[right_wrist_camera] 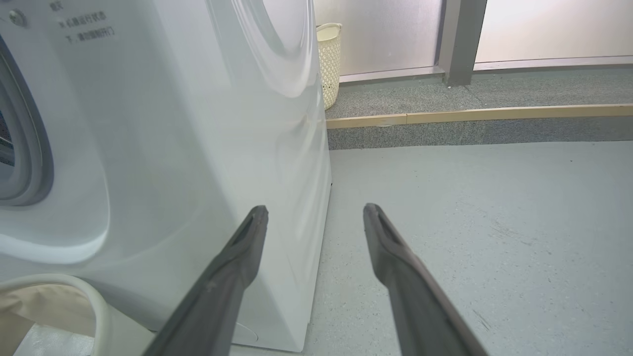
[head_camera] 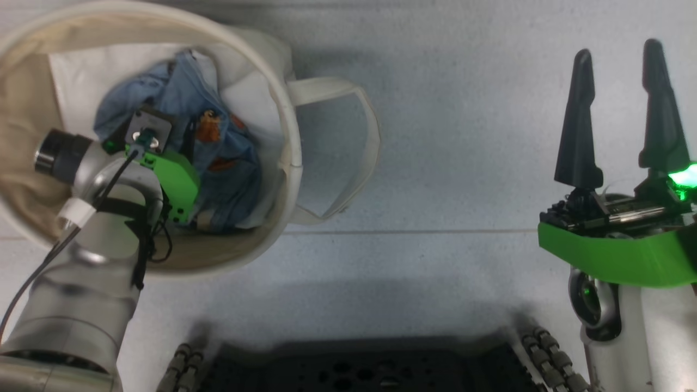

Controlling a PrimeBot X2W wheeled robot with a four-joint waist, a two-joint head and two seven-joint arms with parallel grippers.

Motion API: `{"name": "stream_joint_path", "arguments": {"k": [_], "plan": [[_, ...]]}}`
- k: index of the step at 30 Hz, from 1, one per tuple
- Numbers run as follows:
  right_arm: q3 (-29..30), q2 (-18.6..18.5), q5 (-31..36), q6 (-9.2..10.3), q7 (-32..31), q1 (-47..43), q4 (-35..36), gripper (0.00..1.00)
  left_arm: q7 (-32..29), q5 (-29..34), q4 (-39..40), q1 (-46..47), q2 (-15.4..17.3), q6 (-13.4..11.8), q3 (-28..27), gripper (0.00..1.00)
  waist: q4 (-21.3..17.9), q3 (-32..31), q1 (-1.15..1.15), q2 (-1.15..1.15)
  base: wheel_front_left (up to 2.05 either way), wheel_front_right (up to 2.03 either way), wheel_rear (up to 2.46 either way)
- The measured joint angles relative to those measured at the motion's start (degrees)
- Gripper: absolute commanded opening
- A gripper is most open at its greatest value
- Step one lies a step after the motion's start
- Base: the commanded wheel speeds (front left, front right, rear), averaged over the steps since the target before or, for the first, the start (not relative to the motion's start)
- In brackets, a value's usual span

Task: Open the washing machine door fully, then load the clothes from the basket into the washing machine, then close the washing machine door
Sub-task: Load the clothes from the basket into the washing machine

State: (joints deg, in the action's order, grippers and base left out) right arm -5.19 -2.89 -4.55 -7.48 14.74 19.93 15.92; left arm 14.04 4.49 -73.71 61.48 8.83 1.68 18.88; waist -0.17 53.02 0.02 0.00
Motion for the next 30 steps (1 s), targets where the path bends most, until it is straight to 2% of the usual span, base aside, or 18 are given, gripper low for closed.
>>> {"name": "stream_joint_path", "arguments": {"k": [8,16,20,21,22,30], "plan": [[0.23,-0.09,0.00,0.00,0.00,0.79,0.33,1.00,-1.46,0.02,-0.23,1.03,0.90,-0.78,1.00,1.00,-0.94,3.74,-0.01,0.00,0.00,0.00,0.00],[0.22,-0.10,0.00,0.00,0.00,0.79,0.40,1.00,-3.61,0.36,-0.24,2.05,1.57,-4.77,1.55,1.00,-1.39,4.84,-0.02,0.00,0.00,0.00,0.00],[0.23,-0.10,0.14,0.00,0.00,0.79,0.40,1.00,-4.15,-0.16,-0.25,2.11,1.49,-4.61,1.70,1.00,-1.44,5.03,-0.02,0.00,0.00,0.00,0.00],[0.26,-0.10,0.25,0.00,0.00,0.79,0.43,1.00,-4.08,-0.31,-0.25,2.11,1.43,-4.60,1.71,0.38,-1.39,5.04,-0.02,0.00,0.00,0.00,0.00],[0.36,-0.10,0.46,0.00,0.00,0.78,0.44,1.00,-4.08,-0.48,-0.25,2.11,1.33,-4.39,1.82,0.00,-1.28,5.04,-0.02,0.00,0.00,0.00,0.00],[0.60,-0.10,1.02,0.00,0.00,0.78,0.42,1.00,-2.30,-1.26,-0.35,2.07,0.26,-3.61,2.15,0.00,-0.10,4.04,-0.02,0.00,0.00,0.00,0.00]]}}
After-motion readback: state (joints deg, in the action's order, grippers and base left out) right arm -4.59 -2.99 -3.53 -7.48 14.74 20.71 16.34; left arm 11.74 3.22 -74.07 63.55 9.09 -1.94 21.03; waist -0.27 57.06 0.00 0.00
